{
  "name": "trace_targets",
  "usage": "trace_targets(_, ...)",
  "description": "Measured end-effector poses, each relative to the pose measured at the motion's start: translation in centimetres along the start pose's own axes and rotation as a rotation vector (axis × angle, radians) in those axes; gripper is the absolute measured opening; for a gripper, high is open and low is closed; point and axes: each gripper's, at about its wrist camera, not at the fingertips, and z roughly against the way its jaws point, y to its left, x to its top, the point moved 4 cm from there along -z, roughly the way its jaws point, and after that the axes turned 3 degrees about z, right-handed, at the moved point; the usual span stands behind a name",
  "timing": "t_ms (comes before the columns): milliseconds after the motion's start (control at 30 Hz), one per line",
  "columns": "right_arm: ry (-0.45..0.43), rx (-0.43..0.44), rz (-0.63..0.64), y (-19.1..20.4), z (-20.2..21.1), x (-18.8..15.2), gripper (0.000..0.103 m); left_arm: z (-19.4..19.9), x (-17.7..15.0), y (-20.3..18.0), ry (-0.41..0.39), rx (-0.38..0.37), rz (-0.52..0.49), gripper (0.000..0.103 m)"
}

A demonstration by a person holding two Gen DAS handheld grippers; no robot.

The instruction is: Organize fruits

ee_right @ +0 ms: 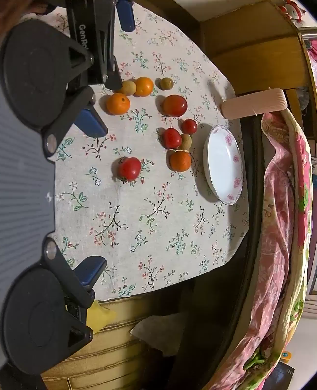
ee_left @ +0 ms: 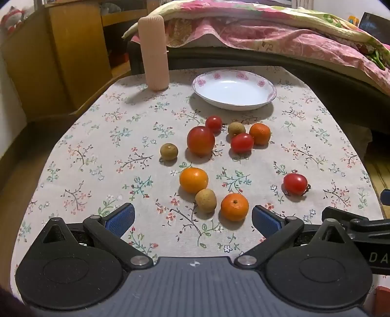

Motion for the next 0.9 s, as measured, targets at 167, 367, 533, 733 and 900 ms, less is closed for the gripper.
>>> trace_targets(167,0.000,-0.001,-0.001,0.07,-0.09,0.05,0.103,-0.13,-0.46,0.11,0.002,-0.002,0.004,0.103)
trace_targets(367,0.005,-0.006,0.004,0.16,-0.16,0.24,0.103,-0.28,-0.36,0.13,0.017,-0.003,0.005,0.103)
trace_targets(533,0.005,-0.004,0.003,0.06,-0.14,0.08,0.103,-0.26,-0.38,0.20,0.020,-0.005,0.007,0.103)
trace_targets(733,0.007,-0.004,0.003,0.01,-0.10,0.06,0.103,-0.48,-0.44,0.17,0.023,-0.003,0.008,0.103)
trace_targets(900,0.008,-0.003,0.003,0.00,-0.07,0.03,0.103,-0.63,-0.71,0.19,0.024,0.001,0.011,0.103)
